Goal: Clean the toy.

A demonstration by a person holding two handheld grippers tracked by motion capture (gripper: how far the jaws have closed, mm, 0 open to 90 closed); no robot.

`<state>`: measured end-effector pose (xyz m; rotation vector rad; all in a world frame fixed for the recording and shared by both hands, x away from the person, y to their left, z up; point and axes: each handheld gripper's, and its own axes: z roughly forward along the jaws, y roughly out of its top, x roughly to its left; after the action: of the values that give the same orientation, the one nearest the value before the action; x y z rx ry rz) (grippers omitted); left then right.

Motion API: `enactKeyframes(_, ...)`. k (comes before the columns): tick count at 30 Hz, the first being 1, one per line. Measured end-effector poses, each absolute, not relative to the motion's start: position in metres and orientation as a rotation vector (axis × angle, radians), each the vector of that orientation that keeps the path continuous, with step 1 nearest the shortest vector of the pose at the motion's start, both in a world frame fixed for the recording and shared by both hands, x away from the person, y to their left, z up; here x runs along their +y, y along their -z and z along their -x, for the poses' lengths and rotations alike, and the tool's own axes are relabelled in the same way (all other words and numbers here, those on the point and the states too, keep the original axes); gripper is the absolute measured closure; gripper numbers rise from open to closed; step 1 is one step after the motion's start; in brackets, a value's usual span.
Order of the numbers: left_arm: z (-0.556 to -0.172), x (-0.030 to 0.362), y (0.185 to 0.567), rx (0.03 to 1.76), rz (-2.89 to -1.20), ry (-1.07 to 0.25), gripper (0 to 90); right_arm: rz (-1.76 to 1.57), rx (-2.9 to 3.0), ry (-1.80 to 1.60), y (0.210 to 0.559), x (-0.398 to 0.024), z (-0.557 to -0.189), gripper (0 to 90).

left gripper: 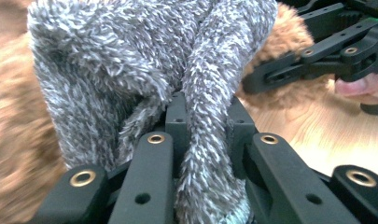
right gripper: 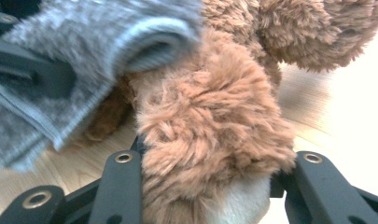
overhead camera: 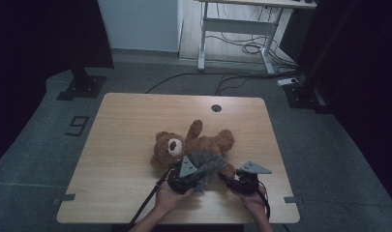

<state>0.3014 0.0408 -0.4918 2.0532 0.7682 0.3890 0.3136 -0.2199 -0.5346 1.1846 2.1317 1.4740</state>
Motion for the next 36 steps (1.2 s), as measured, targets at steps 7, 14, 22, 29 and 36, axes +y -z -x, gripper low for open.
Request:
enactKeyframes(7, -0.302, 0.084, 0.495, 0.857, -2.008, -0.394, 75.7, -1.182, 2.139, -1.468, 0.536, -0.224, -0.313, 55.1)
enactKeyframes(14, -0.303, 0.126, 0.498, 0.921, -1.988, -0.418, 75.6, -1.172, 2.140, -1.467, 0.536, -0.224, -0.313, 55.0)
enactKeyframes(22, -0.303, 0.168, 0.493, 0.978, -1.950, -0.424, 75.5, -1.162, 2.141, -1.469, 0.538, -0.223, -0.313, 55.1)
enactKeyframes(29, -0.301, 0.190, 0.492, 1.027, -1.923, -0.458, 75.5, -1.162, 2.144, -1.466, 0.538, -0.223, -0.313, 55.1)
enactKeyframes(36, -0.293, 0.165, 0.480, 0.934, -1.901, -0.424, 75.6, -1.171, 2.140, -1.472, 0.538, -0.224, -0.313, 55.0)
